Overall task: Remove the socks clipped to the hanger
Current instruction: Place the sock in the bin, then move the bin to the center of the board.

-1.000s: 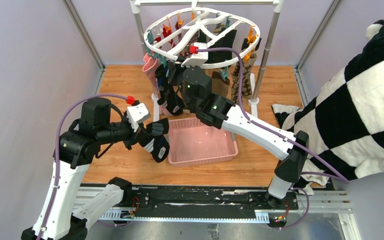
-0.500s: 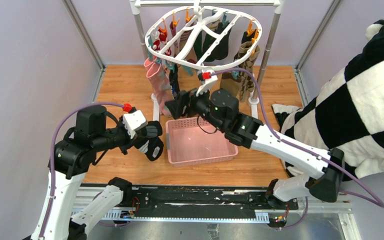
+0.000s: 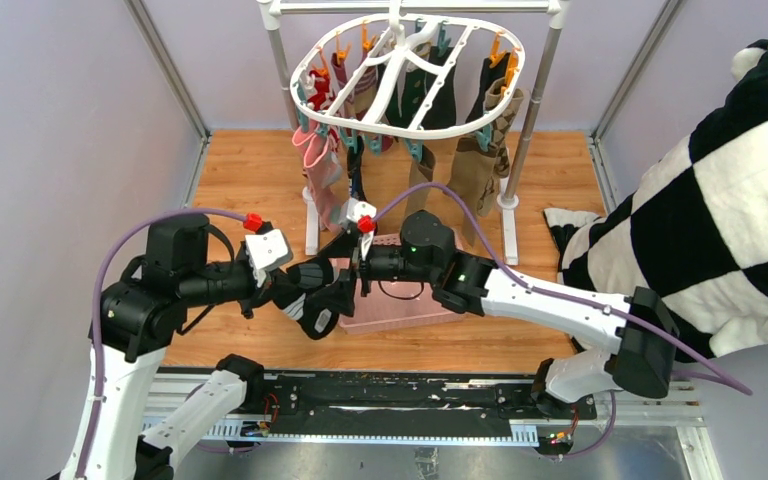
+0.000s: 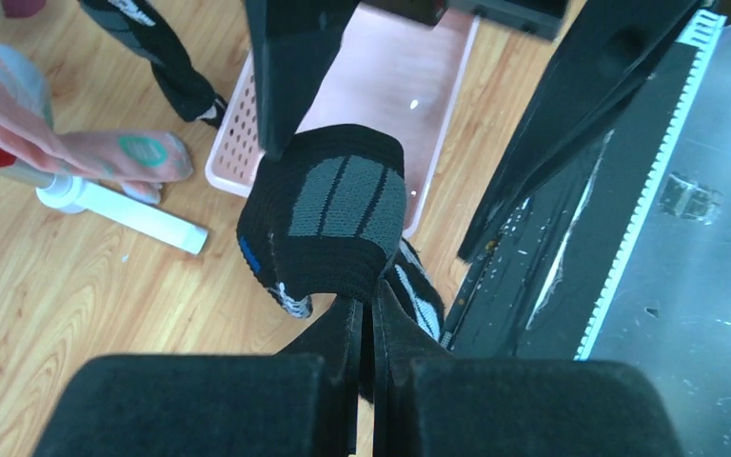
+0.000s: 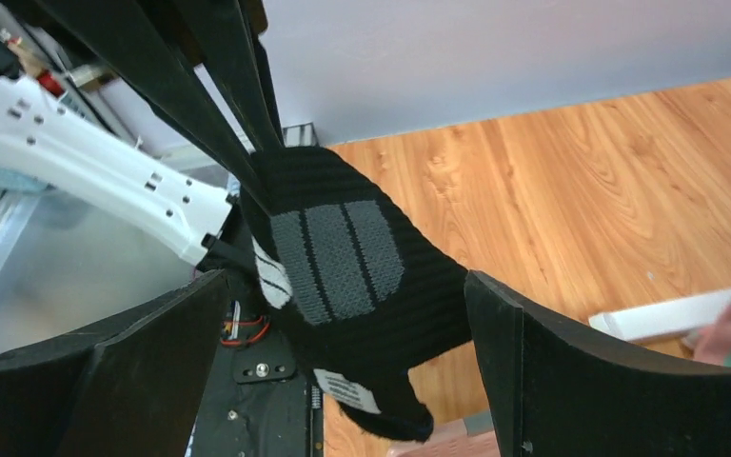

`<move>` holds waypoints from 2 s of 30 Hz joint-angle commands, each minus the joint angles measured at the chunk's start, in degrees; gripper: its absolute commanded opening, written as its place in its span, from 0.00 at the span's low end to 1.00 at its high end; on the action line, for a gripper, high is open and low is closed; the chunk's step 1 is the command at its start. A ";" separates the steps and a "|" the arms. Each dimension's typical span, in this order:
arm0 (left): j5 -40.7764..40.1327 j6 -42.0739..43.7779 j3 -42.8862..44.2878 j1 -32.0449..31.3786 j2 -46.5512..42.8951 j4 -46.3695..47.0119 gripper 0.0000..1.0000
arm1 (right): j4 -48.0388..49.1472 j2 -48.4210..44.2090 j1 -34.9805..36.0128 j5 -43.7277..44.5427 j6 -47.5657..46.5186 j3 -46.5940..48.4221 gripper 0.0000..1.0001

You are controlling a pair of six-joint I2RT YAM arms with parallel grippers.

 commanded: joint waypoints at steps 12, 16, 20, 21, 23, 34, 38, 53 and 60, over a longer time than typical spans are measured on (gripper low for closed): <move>2.03 2.15 3.16 -0.38 0.55 -2.28 0.56 | 0.32 0.80 1.23 -10.21 -5.46 -0.72 0.00; -1.48 1.00 4.30 -0.37 2.62 -2.19 0.99 | -4.24 -1.34 1.12 -4.39 -2.59 -2.35 0.00; -7.01 -0.73 5.62 -0.37 5.26 -2.12 1.00 | -4.94 -2.61 -1.82 10.55 7.89 -7.81 0.00; -7.89 -0.86 5.52 -0.38 5.74 -2.11 1.00 | -4.67 -2.57 -2.83 14.65 11.08 -9.64 0.00; -9.14 -1.08 5.23 -0.38 6.42 -2.09 1.00 | -6.30 -2.71 -4.51 26.12 17.43 -12.91 0.00; -9.20 -0.52 3.04 -0.38 3.82 -2.10 1.00 | -17.70 -8.72 -16.23 57.32 46.95 -27.41 0.00; -8.72 -0.33 2.59 -0.38 3.43 -2.10 1.00 | -25.10 -9.06 -16.70 60.64 49.70 -27.04 0.04; -8.75 0.06 1.72 -0.38 2.94 -2.19 1.00 | -36.12 -6.13 -13.96 45.41 34.65 -14.48 0.61; -9.04 0.00 1.23 -0.38 4.20 -2.03 1.00 | -34.24 -15.49 -13.95 38.15 30.17 -18.63 0.51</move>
